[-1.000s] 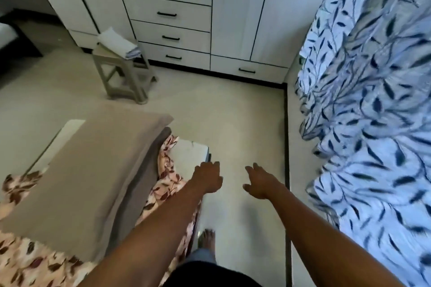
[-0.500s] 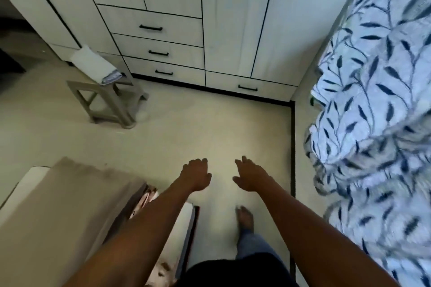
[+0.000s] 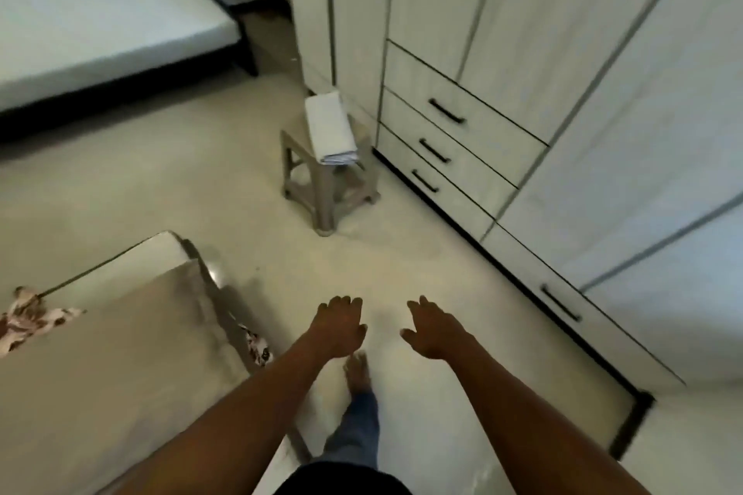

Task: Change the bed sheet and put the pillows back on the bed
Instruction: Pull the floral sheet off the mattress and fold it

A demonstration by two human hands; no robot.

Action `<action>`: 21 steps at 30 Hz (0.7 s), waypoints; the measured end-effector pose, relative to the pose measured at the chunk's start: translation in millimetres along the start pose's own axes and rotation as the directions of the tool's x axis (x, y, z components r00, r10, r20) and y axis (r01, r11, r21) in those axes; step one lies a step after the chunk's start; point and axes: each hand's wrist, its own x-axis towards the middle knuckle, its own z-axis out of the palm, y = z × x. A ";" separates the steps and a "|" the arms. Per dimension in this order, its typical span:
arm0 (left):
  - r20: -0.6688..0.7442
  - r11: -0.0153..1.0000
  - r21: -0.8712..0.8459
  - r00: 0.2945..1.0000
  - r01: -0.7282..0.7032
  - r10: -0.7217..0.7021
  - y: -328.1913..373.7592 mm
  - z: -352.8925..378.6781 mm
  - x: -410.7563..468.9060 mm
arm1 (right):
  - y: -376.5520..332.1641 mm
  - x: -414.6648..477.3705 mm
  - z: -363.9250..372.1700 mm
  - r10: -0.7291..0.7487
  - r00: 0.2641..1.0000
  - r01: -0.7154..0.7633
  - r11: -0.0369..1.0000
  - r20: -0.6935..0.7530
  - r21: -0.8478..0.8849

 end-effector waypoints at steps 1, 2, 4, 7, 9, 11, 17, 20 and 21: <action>0.017 0.998 -0.040 0.998 0.053 -0.052 -18.9 -4.4 14.7 | -9.2 26.5 -12.5 -0.036 0.999 0.036 0.999 0.012 -0.014; 0.017 0.994 -0.055 0.996 0.092 -0.091 -39.9 -8.6 33.0 | -19.8 54.3 -24.8 -0.067 0.997 0.068 0.997 0.025 -0.032; 0.030 0.983 -0.071 0.986 0.168 -0.166 -78.0 -22.5 66.3 | -42.3 102.8 -50.3 -0.127 0.989 0.132 0.989 0.069 -0.064; 0.046 0.961 -0.146 0.972 0.235 -0.231 -132.8 -65.2 118.2 | -77.8 184.9 -97.5 -0.175 0.974 0.193 0.974 0.146 -0.118; -0.021 0.959 -0.147 0.968 0.244 -0.250 -171.6 -100.6 149.2 | -106.3 240.0 -135.1 -0.211 0.970 0.227 0.962 0.118 -0.150; -0.066 0.934 -0.206 0.948 0.292 -0.311 -213.4 -132.4 169.4 | -143.9 288.5 -171.7 -0.271 0.955 0.287 0.945 0.118 -0.158; -0.070 0.820 -0.332 0.855 0.467 -0.515 -331.4 -194.9 214.9 | -250.7 411.8 -250.4 -0.444 0.875 0.479 0.853 0.194 -0.205; -0.047 0.735 -0.404 0.789 0.545 -0.612 -396.8 -215.0 241.0 | -309.2 491.8 -280.1 -0.527 0.813 0.576 0.792 0.248 -0.204; -0.035 0.698 -0.426 0.761 0.576 -0.648 -417.3 -219.7 247.1 | -330.0 517.6 -286.6 -0.551 0.789 0.608 0.763 0.271 -0.220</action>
